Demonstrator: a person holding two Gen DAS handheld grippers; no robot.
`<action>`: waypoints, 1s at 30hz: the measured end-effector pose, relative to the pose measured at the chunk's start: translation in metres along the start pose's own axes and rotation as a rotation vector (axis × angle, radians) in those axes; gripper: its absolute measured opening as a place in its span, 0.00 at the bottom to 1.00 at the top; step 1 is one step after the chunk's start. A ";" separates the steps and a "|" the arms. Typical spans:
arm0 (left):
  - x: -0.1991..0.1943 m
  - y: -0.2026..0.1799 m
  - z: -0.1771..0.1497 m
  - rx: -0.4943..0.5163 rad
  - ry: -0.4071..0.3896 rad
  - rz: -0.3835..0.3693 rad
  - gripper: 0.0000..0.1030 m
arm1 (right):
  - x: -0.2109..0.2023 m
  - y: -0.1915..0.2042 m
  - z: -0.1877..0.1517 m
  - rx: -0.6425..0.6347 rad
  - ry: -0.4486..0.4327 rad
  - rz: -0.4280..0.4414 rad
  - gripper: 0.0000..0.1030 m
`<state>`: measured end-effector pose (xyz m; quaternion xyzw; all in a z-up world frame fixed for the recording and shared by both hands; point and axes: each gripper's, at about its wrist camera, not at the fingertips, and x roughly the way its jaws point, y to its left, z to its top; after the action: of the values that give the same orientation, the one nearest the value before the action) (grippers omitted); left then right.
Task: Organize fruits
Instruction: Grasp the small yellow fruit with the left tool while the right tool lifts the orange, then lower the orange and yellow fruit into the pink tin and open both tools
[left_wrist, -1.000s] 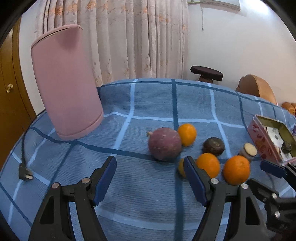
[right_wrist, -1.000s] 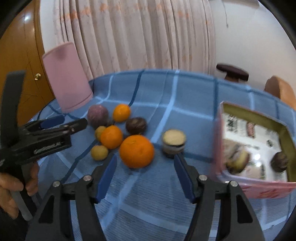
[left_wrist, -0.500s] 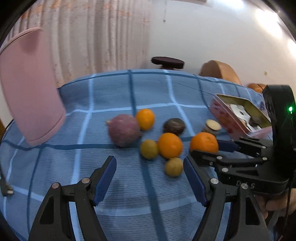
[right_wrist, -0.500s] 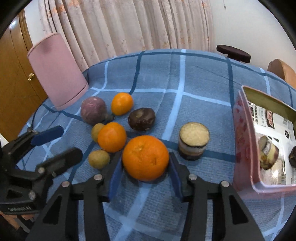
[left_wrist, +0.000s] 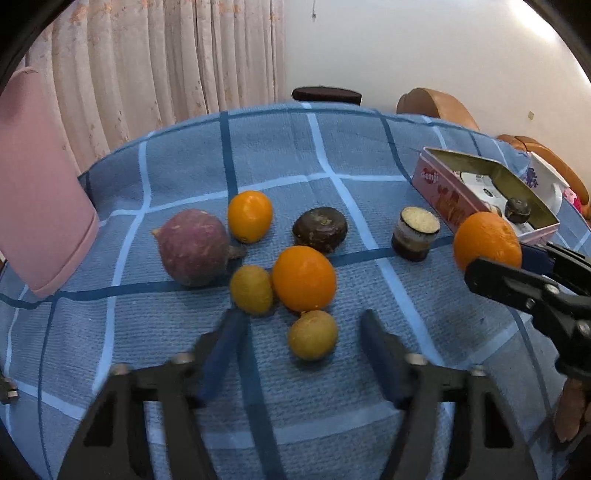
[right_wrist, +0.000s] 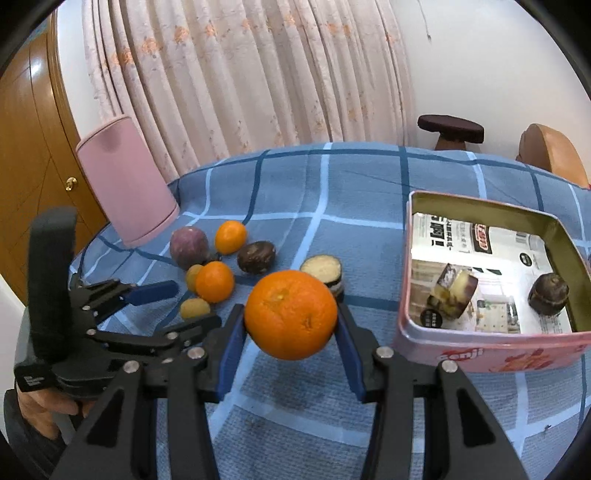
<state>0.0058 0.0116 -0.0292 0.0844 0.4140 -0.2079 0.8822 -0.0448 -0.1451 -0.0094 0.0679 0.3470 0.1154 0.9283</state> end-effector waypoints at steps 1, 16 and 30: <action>0.002 0.000 0.000 -0.001 0.009 0.008 0.46 | 0.000 0.000 0.000 -0.001 0.000 0.000 0.49; -0.034 0.002 0.000 -0.084 -0.183 -0.029 0.27 | -0.037 -0.015 0.010 -0.021 -0.168 -0.050 0.49; -0.032 -0.088 0.056 -0.025 -0.312 -0.087 0.27 | -0.078 -0.125 0.021 0.132 -0.257 -0.266 0.49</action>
<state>-0.0123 -0.0753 0.0334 0.0223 0.2778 -0.2514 0.9269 -0.0672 -0.2871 0.0298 0.0965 0.2384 -0.0409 0.9655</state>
